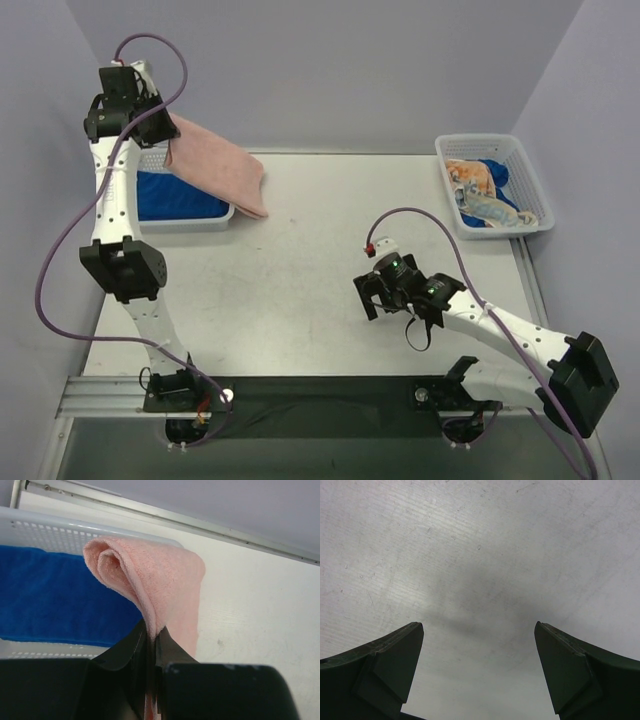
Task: Fold and stack the towels
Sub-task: Neatly place the folded towel into the bin
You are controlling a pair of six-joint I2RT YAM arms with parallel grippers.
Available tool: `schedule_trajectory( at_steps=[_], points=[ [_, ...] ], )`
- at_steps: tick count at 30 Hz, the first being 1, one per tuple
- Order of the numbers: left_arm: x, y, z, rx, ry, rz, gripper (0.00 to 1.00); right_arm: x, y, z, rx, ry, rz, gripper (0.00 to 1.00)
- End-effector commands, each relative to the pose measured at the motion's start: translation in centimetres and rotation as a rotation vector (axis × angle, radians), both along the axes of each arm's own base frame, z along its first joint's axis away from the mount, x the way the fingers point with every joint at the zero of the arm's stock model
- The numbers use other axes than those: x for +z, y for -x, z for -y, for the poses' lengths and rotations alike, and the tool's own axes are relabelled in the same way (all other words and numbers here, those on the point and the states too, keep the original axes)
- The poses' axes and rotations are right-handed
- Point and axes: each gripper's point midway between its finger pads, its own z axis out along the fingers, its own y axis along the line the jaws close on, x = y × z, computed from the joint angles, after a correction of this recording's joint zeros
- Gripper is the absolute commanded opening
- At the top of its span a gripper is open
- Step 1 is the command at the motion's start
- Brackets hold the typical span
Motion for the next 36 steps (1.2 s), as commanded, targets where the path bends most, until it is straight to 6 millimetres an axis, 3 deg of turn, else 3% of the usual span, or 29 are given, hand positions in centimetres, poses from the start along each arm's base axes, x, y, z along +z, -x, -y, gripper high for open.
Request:
schedule_trajectory(
  at_steps=[1, 8, 20, 36],
  points=[
    [2.2, 0.8, -2.8, 0.044, -0.050, 0.039, 0.00, 1.1, -0.7, -0.3, 0.003, -0.001, 0.011, 1.00],
    [3.0, 1.5, -5.2, 0.030, -0.098, 0.056, 0.00, 0.7, -0.6, -0.6, 0.011, 0.002, -0.009, 1.00],
    [3.2, 0.6, -9.1, 0.108, -0.142, 0.083, 0.00, 0.7, -0.7, -0.7, -0.004, -0.001, -0.015, 1.00],
    [0.4, -0.4, -12.0, 0.155, -0.139, 0.051, 0.00, 0.7, -1.5, -1.5, -0.002, 0.015, -0.028, 1.00]
  ],
)
